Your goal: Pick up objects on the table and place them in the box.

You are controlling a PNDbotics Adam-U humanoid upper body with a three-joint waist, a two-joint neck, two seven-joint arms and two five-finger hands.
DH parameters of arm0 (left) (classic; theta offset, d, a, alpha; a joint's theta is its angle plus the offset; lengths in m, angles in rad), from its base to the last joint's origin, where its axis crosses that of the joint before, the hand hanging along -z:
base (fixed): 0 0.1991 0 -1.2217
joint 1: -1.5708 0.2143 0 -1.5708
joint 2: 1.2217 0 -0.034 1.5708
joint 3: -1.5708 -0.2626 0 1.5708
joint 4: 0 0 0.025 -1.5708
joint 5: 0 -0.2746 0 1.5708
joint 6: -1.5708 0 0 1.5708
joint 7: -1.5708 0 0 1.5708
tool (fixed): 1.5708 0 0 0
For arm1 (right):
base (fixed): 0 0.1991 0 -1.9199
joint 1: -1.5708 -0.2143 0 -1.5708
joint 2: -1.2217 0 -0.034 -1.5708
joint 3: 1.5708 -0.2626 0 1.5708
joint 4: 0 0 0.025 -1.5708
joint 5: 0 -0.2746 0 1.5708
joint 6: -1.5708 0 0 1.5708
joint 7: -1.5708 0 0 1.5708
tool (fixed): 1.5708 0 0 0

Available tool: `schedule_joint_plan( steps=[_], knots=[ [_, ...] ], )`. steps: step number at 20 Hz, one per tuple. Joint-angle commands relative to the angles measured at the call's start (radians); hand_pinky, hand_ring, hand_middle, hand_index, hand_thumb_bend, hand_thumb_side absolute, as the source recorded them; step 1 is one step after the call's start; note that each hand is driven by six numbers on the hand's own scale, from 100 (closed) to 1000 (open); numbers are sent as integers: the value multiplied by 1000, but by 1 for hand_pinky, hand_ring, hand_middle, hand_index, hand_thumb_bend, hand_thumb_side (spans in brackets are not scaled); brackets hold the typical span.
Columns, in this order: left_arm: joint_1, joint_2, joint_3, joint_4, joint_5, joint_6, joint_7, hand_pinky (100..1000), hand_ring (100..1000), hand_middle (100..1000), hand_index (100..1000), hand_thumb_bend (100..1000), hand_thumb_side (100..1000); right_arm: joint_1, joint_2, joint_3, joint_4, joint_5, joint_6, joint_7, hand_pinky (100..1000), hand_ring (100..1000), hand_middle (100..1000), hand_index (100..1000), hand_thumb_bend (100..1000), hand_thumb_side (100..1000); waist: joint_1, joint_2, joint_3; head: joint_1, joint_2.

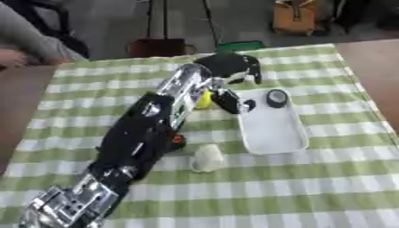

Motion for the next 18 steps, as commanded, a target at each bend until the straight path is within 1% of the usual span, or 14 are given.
schedule_joint_plan(
  steps=[1,2,3,4,6,7,8,10,11,12,13,14,15,18],
  knots=[
    [13,91,46,-164,121,76,31,774,757,840,834,441,534,-7,-20,-15,-5,-1,-1,-8,533,589,668,854,701,526,-12,-21,1,-8,-4],
    [31,106,63,-192,144,94,42,758,746,844,860,500,680,-5,-20,-16,-5,-4,-1,-8,533,589,668,854,701,526,-14,-22,8,-13,-4],
    [71,133,99,-236,186,116,80,757,745,844,861,501,686,-2,-21,-18,-3,-3,0,-9,533,589,668,854,701,526,-17,-24,18,-18,-4],
    [113,159,131,-275,230,138,117,746,738,844,863,491,761,0,-22,-19,-2,-2,0,-10,533,589,668,854,701,527,-20,-25,28,-22,-3],
    [198,207,186,-340,307,179,192,745,737,845,863,487,783,5,-23,-22,-1,0,1,-13,533,589,668,854,701,526,-23,-27,43,-26,0],
    [226,222,200,-361,332,193,213,745,737,845,863,487,783,6,-23,-22,0,0,1,-13,533,589,668,854,701,526,-24,-27,47,-27,1],
    [252,233,210,-374,352,205,227,739,732,846,863,464,818,7,-22,-23,0,1,1,-14,533,588,667,854,707,523,-25,-27,52,-30,2],
    [316,250,235,-389,388,221,250,739,732,847,864,460,824,10,-23,-23,0,0,1,-14,533,588,667,854,699,527,-27,-27,62,-35,5],
    [332,254,241,-394,401,224,256,739,732,847,864,460,824,11,-23,-23,0,0,1,-14,533,588,667,854,699,527,-27,-27,65,-36,6],
    [355,253,249,-393,413,230,261,731,725,847,863,430,853,11,-23,-24,0,0,1,-14,533,588,667,854,699,525,-28,-26,69,-38,7],
    [384,250,259,-392,431,232,268,731,725,847,863,430,853,12,-23,-24,1,0,1,-14,533,588,667,854,699,525,-29,-27,74,-39,9],
    [413,247,269,-388,450,235,273,723,718,847,862,403,877,12,-23,-24,1,0,1,-14,533,587,667,854,699,525,-29,-26,78,-41,10],
    [443,243,279,-385,470,235,278,723,718,847,862,403,877,12,-23,-24,1,-1,1,-14,533,587,667,854,699,525,-30,-26,81,-43,10],
    [490,242,297,-386,504,233,285,719,715,848,865,392,878,12,-23,-23,2,-1,1,-13,532,586,667,854,698,525,-31,-25,87,-42,12]
  ],
)
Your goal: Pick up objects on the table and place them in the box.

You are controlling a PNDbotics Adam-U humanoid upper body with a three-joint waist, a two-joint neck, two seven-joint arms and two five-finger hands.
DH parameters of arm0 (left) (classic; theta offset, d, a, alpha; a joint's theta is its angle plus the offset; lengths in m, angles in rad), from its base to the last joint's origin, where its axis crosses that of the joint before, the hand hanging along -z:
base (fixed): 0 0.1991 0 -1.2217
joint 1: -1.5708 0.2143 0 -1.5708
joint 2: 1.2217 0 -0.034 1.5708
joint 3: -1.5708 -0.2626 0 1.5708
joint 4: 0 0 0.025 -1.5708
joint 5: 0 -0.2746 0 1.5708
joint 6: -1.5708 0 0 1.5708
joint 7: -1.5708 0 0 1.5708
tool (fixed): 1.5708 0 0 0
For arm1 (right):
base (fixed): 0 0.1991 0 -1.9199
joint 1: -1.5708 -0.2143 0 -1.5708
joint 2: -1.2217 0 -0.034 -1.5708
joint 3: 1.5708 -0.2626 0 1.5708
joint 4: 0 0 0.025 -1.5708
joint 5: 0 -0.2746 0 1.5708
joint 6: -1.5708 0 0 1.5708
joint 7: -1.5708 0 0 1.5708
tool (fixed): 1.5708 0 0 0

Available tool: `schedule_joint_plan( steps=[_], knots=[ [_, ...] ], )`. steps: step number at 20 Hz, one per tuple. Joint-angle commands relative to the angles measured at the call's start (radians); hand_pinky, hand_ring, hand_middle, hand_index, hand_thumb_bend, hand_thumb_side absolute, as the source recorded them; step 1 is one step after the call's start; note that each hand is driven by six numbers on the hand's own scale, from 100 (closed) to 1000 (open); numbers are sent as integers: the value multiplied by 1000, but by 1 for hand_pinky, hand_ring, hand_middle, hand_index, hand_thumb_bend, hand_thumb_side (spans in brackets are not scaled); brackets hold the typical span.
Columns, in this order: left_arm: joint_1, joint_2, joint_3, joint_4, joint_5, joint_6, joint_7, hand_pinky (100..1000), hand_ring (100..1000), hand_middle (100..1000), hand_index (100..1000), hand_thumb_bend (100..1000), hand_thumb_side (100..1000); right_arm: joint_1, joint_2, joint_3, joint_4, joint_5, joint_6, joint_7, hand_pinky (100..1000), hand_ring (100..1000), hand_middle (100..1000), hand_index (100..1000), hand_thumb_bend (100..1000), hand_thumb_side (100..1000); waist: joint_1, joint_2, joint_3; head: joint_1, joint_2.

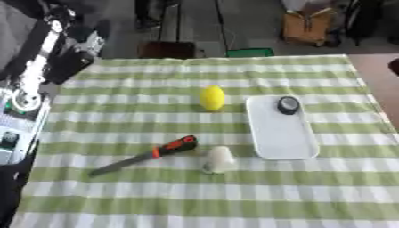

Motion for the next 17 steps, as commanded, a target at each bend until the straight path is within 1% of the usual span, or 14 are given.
schedule_joint_plan(
  steps=[1,6,17],
  knots=[
    [16,20,34,-21,33,-1,17,719,715,848,865,392,878,-11,-22,-13,-7,-2,-1,-4,532,586,667,854,698,525,-1,-15,5,0,6],
    [44,6,52,-49,54,-3,48,712,713,846,863,393,869,-10,-22,-12,-7,-2,-1,-2,532,586,667,854,698,524,1,-16,13,-3,4],
    [57,-4,45,-69,68,-10,48,711,714,846,863,391,867,-10,-21,-10,-6,-2,-1,1,532,584,667,854,699,522,2,-21,18,-11,10]
  ],
)
